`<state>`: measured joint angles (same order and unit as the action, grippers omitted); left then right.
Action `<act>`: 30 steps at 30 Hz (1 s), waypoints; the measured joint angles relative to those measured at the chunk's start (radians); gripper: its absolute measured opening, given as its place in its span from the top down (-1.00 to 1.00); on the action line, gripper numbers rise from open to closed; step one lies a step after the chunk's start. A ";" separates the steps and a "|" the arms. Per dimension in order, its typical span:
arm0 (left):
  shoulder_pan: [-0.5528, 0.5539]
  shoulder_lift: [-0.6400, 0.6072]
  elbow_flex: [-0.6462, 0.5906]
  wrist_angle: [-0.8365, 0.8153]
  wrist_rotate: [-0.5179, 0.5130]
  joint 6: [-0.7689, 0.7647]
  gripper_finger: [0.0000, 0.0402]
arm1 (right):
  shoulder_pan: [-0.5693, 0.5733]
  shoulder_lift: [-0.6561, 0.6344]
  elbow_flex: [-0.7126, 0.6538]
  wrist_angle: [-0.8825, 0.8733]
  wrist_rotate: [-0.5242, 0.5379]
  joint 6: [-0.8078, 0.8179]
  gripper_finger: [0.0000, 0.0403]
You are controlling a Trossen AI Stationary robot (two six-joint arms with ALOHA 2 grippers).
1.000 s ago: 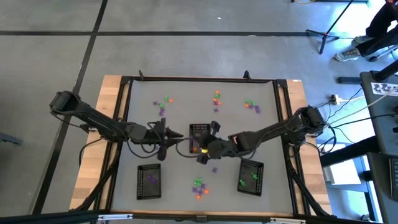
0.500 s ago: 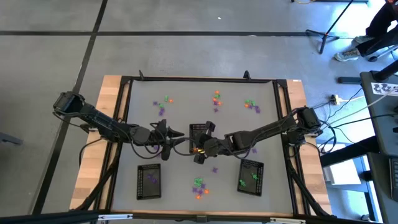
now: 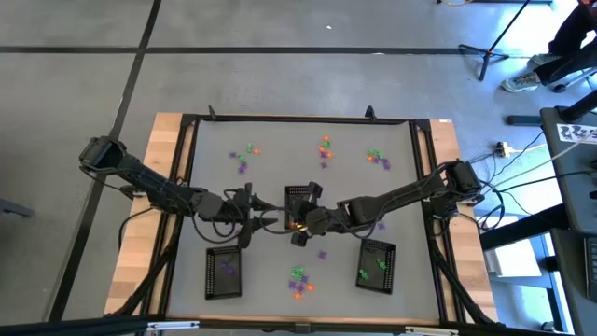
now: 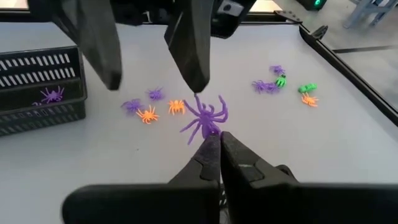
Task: Sort Halloween decoration
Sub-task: Put the violet spider toy into the bottom left black bin
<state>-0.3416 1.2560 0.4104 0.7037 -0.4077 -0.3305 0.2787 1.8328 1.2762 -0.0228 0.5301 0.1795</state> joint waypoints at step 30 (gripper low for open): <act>0.003 0.001 0.001 -0.102 -0.133 -0.052 0.18 | 0.000 0.000 0.000 0.070 -0.031 -0.010 1.00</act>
<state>-0.3382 1.2567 0.4110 0.6022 -0.5407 -0.3824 0.2790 1.8328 1.2762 0.0470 0.4992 0.1693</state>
